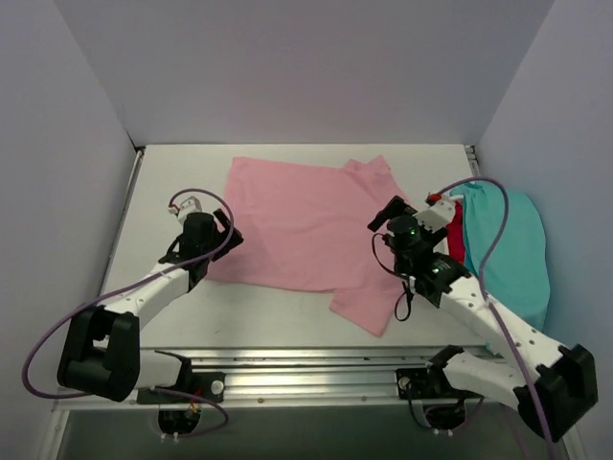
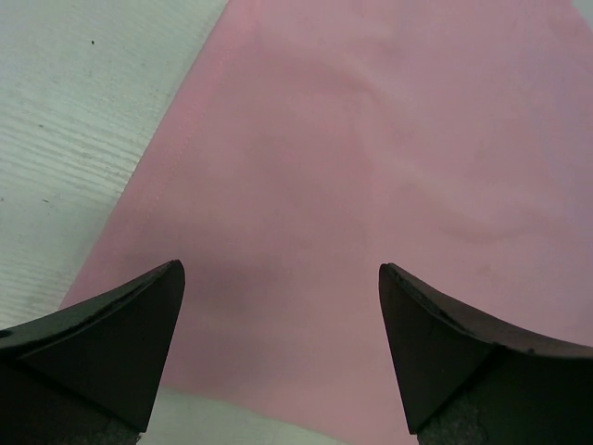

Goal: Fold and stack the t-shirts
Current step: Flatten out the tshirt

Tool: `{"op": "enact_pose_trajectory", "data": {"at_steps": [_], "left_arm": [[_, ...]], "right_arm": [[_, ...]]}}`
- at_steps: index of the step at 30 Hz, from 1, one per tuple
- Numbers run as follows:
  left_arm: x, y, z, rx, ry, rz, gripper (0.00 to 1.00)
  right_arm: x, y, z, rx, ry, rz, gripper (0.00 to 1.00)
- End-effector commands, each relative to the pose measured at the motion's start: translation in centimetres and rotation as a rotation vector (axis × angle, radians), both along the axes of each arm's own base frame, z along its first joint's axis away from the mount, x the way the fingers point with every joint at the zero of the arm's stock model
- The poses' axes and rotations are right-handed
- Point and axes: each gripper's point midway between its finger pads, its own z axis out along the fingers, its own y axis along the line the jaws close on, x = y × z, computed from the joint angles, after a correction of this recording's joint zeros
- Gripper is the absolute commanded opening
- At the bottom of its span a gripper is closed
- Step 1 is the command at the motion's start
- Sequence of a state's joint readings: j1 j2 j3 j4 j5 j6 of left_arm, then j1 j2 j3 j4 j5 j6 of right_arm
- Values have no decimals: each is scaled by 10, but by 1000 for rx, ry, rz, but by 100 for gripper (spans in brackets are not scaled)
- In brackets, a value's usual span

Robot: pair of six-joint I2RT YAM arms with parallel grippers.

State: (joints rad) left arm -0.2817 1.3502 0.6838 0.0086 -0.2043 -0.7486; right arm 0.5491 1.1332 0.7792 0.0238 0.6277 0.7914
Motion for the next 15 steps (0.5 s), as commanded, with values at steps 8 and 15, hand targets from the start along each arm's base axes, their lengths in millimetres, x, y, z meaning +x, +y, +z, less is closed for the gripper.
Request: {"op": "enact_pose_trajectory", "data": {"at_steps": [8,15], "left_arm": [[-24,4,0,-31,-29,71,95],[-27,0,-13,-73,-23,76,96]], "right_arm": [[-111,-35,-1,162,66,43,100],[-130,24,-62,401,227,239,99]]}}
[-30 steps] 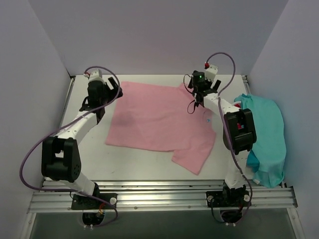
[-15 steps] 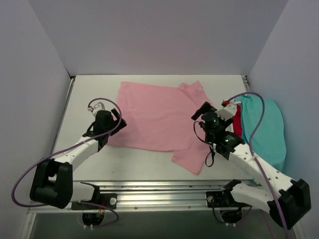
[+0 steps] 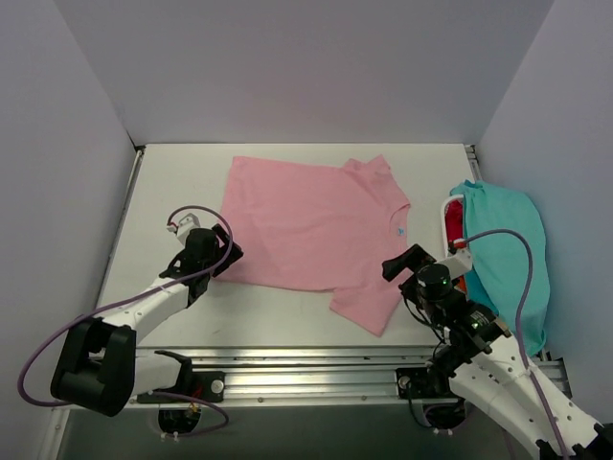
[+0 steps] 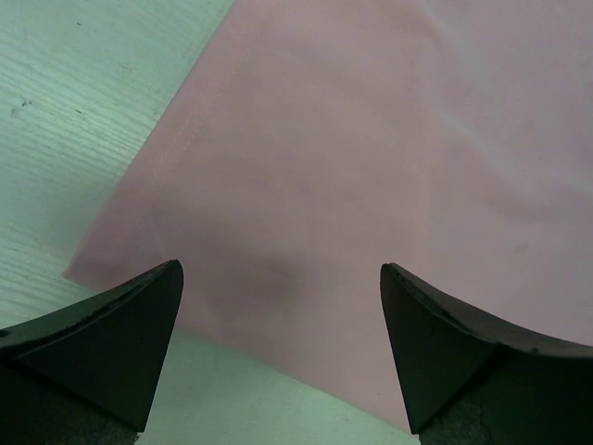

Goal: Fold and stack the t-shirts
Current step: Flatten out the tshirt

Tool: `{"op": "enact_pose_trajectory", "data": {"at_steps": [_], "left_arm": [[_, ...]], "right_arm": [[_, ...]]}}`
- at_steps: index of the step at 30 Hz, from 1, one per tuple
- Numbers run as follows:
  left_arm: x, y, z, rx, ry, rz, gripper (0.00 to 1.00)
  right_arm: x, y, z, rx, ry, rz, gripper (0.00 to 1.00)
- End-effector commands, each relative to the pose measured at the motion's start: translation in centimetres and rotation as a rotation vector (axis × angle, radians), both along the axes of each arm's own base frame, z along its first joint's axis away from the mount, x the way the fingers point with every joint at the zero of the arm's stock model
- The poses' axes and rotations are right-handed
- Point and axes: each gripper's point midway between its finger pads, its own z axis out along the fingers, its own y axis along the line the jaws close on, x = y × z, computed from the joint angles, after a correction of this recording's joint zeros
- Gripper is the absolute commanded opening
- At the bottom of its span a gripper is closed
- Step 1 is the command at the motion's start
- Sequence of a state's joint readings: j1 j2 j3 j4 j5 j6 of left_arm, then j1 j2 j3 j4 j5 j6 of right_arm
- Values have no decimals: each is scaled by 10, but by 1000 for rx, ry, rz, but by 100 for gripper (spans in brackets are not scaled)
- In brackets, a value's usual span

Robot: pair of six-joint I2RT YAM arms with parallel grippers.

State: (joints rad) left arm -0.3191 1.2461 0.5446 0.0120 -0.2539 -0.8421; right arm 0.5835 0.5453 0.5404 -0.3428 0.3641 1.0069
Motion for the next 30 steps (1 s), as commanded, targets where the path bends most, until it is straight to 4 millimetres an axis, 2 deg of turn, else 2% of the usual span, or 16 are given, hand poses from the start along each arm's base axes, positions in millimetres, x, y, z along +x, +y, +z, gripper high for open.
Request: {"op": "enact_pose_trajectory", "data": {"at_steps": [1,2,5,8,14,18,22,24,28,30], "left_arm": [[7,-3,5,-35,-43,21,96],[6,-2,5,-34,-41,22,96],[5,-1,5,-32,-44,26,97],[4,1,7,-31,-47,30,97],[7,-1,10,-39,-56,33,97],[9,-1,7,-40,-50,36,97],[13,-4,4,-45,-47,34,97],[16,-5,3,-48,-48,35,97],[18,-7,1,-53,-43,29,98],[19,-8,0,-52,-41,28,98]], "right_arm": [[-19,32,-47,95,174,117,99],[-20,35,-62,90,209,128,98],[-29,40,-79,108,267,146,97],[-35,32,-84,99,282,121,97],[-47,30,-93,60,381,136,96],[-59,34,-101,33,494,166,94],[-67,22,-108,-56,565,161,94],[-70,23,-112,-60,579,176,94],[-77,30,-130,-22,617,198,93],[-92,37,-145,32,665,224,91]]}}
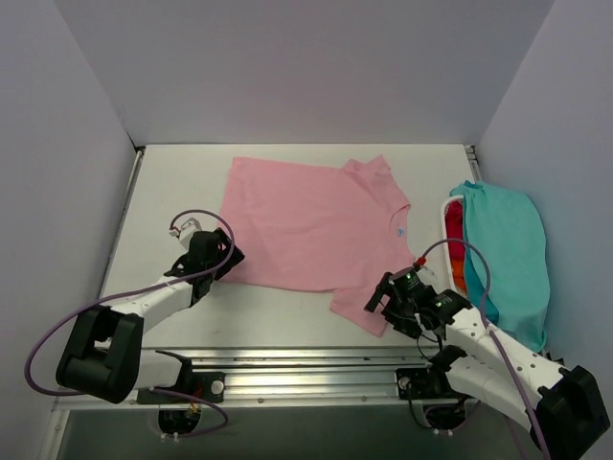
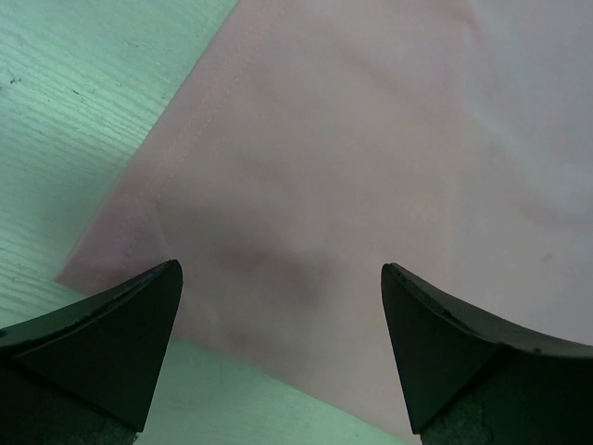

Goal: Fold and stack the t-shirts
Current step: Flatten out the tshirt

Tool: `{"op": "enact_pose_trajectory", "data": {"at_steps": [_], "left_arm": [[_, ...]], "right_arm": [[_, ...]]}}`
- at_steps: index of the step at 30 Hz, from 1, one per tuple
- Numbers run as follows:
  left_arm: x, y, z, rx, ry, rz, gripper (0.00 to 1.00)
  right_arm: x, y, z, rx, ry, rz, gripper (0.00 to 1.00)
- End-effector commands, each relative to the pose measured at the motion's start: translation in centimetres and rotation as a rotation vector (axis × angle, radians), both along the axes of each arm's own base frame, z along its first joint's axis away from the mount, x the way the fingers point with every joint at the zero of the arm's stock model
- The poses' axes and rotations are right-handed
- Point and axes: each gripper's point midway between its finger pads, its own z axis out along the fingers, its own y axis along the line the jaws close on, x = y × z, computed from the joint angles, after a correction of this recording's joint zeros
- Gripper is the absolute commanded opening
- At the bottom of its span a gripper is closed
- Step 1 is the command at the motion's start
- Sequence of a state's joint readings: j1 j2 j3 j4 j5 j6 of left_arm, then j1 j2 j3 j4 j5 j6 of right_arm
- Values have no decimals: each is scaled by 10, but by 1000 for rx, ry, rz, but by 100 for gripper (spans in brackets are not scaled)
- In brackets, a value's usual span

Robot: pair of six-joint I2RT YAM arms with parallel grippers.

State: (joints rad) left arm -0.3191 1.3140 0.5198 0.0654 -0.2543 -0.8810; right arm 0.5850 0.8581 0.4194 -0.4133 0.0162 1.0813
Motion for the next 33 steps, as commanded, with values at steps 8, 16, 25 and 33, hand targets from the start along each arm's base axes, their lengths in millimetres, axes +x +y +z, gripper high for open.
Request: {"op": "enact_pose_trajectory", "data": {"at_steps": [8,16,25,33], "left_arm": [[15,-5,20,-37,-79,9,98],[10,-3,20,-32,-79,14,98],[3,5,17,-3,-50,37,88],[-26,31,17,63,44,150,97]], "right_arm": [[-33,20,-27,115,62,29,76],[-33,20,-36,87,66,51,42],[-24,8,-26,23,4,46,0],[-8,3,-5,2,-89,30,0]]}}
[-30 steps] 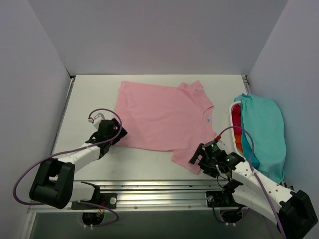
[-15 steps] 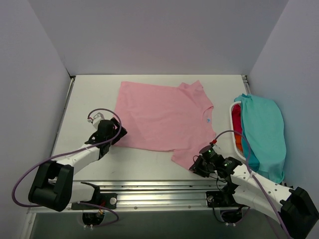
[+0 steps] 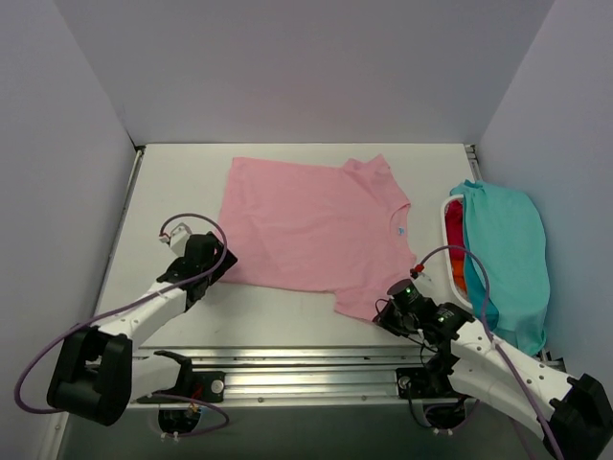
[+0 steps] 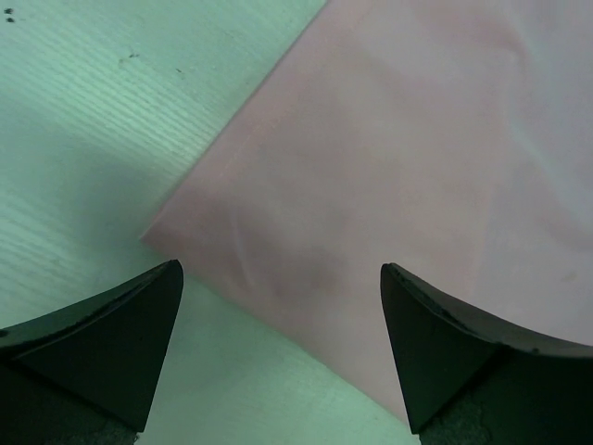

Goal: Fold and stack the t-shirts
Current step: Flatten out the tshirt

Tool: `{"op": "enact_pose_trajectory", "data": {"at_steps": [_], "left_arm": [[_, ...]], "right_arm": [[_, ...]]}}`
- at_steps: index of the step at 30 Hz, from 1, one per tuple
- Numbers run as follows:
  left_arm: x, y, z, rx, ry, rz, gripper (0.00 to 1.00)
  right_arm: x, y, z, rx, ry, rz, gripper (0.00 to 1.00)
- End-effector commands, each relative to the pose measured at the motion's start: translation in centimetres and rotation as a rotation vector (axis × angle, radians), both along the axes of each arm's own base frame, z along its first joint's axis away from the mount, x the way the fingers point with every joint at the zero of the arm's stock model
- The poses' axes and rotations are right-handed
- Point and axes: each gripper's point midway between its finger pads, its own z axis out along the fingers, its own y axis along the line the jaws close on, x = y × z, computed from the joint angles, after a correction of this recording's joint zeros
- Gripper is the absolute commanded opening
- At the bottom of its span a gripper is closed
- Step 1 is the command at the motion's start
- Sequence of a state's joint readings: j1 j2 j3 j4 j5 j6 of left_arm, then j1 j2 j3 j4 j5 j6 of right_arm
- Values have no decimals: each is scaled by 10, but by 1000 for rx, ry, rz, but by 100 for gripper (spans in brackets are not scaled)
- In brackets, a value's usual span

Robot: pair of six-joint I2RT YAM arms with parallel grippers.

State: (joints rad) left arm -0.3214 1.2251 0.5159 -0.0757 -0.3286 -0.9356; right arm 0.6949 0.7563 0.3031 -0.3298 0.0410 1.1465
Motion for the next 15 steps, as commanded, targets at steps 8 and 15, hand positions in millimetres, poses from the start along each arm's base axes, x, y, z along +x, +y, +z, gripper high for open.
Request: {"op": "enact_pose_trajectory", "data": {"at_steps": [8,15], "left_arm": [[-25,17,21,52,7,39,97],[-26,6,-5,25,58,23,90]], "right_arm": [[8,-8,5,-57,-45,7,0],[13,-6,7,-79,-51,27,0]]}}
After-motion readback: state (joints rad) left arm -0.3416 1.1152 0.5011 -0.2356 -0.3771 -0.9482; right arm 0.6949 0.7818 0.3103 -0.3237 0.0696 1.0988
